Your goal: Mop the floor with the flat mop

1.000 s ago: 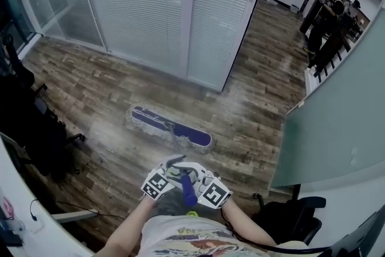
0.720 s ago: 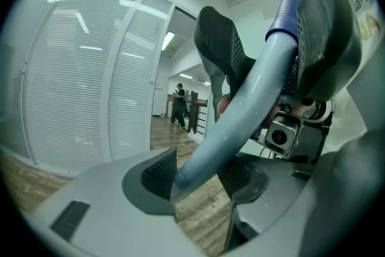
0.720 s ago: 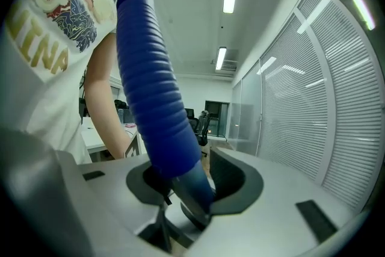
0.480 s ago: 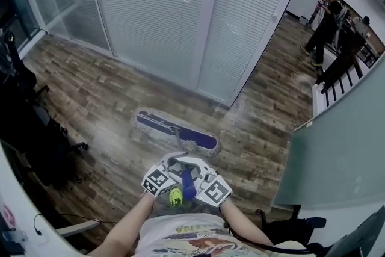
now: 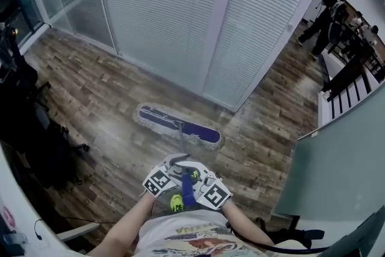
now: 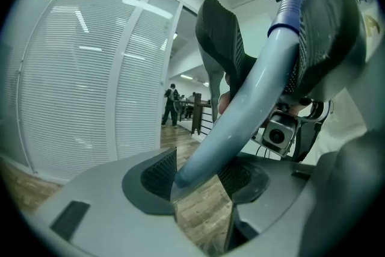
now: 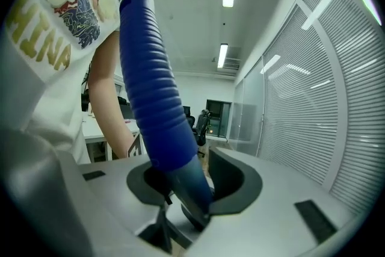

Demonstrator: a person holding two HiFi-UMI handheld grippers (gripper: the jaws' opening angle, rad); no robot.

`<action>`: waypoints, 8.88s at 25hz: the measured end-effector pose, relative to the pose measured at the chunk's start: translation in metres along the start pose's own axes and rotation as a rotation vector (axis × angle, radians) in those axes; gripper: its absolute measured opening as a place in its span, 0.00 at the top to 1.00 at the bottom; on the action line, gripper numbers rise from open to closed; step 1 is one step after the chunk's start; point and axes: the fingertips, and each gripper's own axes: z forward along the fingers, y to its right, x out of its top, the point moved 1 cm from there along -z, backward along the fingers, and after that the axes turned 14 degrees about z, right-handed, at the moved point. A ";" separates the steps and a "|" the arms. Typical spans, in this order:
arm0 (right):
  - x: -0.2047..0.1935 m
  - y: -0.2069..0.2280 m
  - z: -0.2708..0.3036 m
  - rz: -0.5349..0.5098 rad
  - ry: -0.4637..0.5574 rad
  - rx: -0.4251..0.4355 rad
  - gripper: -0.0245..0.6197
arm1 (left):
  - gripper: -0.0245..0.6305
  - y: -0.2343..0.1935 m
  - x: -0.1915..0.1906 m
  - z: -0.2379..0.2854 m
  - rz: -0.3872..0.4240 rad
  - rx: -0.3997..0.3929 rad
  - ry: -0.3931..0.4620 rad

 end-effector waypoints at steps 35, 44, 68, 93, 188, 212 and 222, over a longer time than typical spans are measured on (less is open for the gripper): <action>0.017 0.334 0.067 0.093 0.024 -0.012 0.73 | 0.65 -0.298 -0.002 0.167 -0.085 0.044 0.013; -0.001 0.278 0.049 0.082 -0.023 -0.048 0.74 | 0.65 -0.242 -0.010 0.147 -0.066 0.041 0.006; -0.046 -0.027 -0.073 0.146 -0.055 -0.138 0.74 | 0.64 0.076 0.002 0.039 -0.054 -0.016 0.023; -0.076 -0.286 -0.284 0.219 -0.003 -0.188 0.74 | 0.63 0.411 0.061 0.011 -0.085 -0.014 0.071; 0.002 0.328 -0.032 0.203 0.027 0.053 0.69 | 0.63 -0.227 0.038 0.224 -0.061 0.004 -0.035; -0.016 -0.038 -0.007 0.139 -0.028 0.141 0.69 | 0.63 0.031 -0.003 -0.027 -0.125 0.139 -0.002; -0.034 -0.131 -0.051 0.152 -0.021 0.134 0.69 | 0.63 0.131 -0.003 -0.057 -0.132 0.150 -0.041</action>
